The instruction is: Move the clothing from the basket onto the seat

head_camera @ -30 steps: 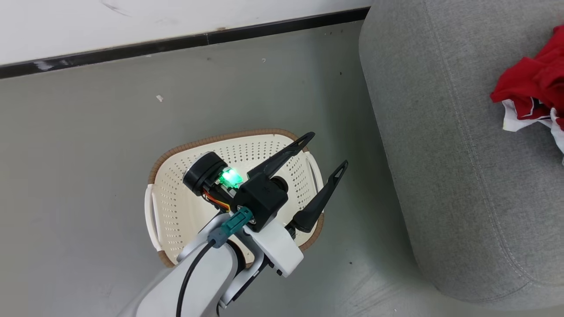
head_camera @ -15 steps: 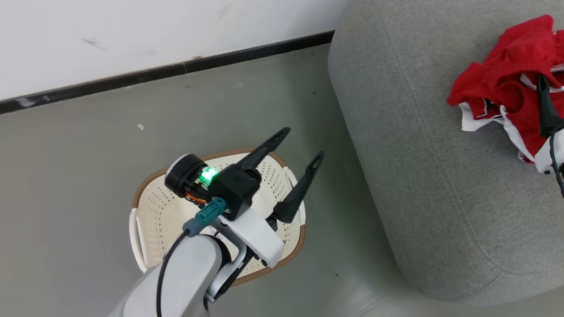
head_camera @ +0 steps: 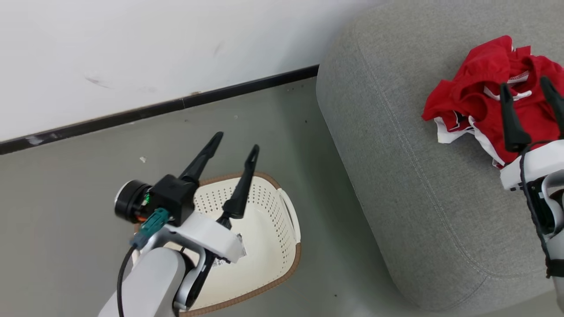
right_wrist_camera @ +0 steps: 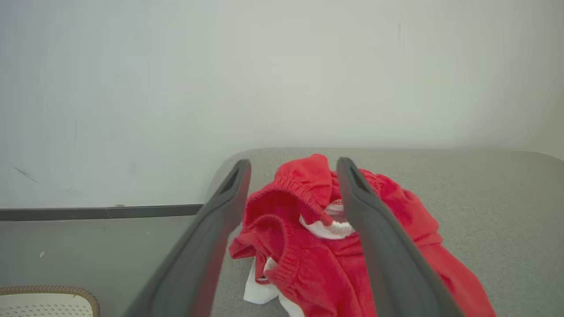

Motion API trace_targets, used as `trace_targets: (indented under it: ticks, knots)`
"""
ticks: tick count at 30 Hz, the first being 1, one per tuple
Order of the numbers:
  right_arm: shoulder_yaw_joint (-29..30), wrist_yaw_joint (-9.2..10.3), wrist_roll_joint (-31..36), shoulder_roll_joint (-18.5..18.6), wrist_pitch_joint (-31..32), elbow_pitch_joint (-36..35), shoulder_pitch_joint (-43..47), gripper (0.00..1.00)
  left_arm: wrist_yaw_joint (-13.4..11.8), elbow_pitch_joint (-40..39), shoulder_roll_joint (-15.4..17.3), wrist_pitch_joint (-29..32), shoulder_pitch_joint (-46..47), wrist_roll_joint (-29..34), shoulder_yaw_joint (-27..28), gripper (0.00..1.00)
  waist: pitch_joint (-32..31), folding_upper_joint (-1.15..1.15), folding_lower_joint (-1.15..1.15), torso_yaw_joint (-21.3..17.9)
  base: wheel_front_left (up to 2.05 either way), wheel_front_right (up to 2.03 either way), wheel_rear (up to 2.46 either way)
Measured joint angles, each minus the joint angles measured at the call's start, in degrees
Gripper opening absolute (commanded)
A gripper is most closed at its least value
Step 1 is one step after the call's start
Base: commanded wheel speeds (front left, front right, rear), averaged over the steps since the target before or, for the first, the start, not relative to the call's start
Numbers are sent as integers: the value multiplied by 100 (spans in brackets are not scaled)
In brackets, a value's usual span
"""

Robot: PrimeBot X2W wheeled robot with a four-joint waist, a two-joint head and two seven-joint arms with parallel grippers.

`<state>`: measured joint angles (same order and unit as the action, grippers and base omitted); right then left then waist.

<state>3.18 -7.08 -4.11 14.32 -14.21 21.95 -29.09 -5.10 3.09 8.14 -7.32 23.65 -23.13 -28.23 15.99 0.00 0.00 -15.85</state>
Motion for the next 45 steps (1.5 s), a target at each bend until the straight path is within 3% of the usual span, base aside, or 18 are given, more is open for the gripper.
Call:
trace_targets:
  ticks: [17, 31, 45]
  knots:
    - [-510, 0, -70, -782, -41, -1038, 813, 100, -825, 190, 248, -587, -1177, -253, 1128, 100, -602, 0, 0, 448, 0, 0, 0]
    - [-721, 0, 120, -1045, -41, -1334, 1622, 100, -1115, 204, 247, -665, -1884, -331, 1547, 100, -1027, 0, 0, 975, 0, 0, 0]
    - [-315, 0, 110, -1160, -41, -1439, 2494, 100, -1196, 266, 238, -692, -2214, -238, 1586, 100, -1440, 0, 0, 1456, 0, 0, 0]
